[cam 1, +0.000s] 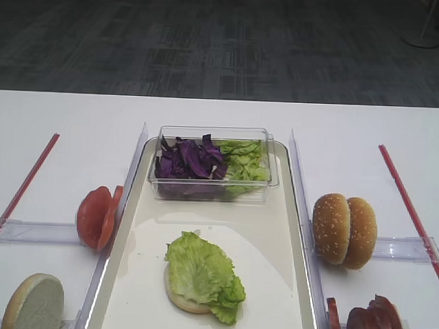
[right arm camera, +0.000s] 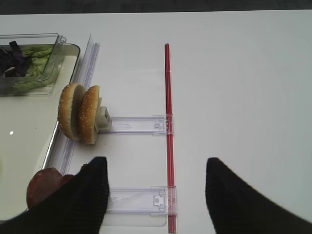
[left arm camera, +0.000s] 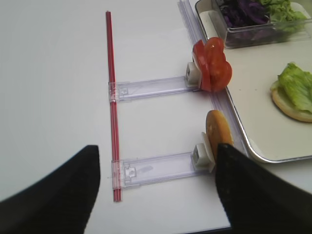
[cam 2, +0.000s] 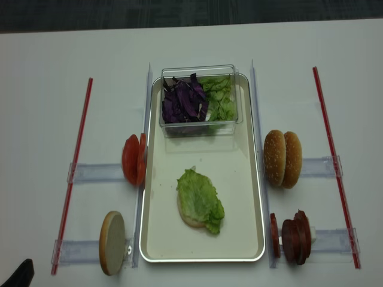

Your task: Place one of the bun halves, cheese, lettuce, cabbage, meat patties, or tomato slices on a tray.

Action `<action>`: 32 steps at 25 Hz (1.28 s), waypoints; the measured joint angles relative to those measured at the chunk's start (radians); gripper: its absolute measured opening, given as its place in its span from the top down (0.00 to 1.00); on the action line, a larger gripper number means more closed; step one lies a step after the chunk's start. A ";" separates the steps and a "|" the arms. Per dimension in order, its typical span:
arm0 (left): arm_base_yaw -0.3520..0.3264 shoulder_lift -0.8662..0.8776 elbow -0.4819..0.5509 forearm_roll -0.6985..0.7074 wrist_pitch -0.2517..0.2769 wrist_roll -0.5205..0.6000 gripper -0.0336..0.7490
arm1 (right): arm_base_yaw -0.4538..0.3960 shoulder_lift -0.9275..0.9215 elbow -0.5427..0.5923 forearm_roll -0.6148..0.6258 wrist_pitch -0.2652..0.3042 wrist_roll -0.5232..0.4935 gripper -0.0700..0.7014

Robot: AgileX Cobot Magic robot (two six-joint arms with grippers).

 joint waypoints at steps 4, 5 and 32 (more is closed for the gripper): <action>0.000 0.000 0.000 0.000 0.000 0.000 0.35 | 0.000 0.000 0.000 0.000 0.000 0.000 0.31; 0.000 0.000 0.000 0.000 0.000 0.000 0.35 | 0.000 0.000 0.000 0.000 0.000 0.000 0.31; 0.000 0.000 0.000 0.000 0.000 0.000 0.35 | 0.000 0.000 0.002 0.000 0.000 0.000 0.31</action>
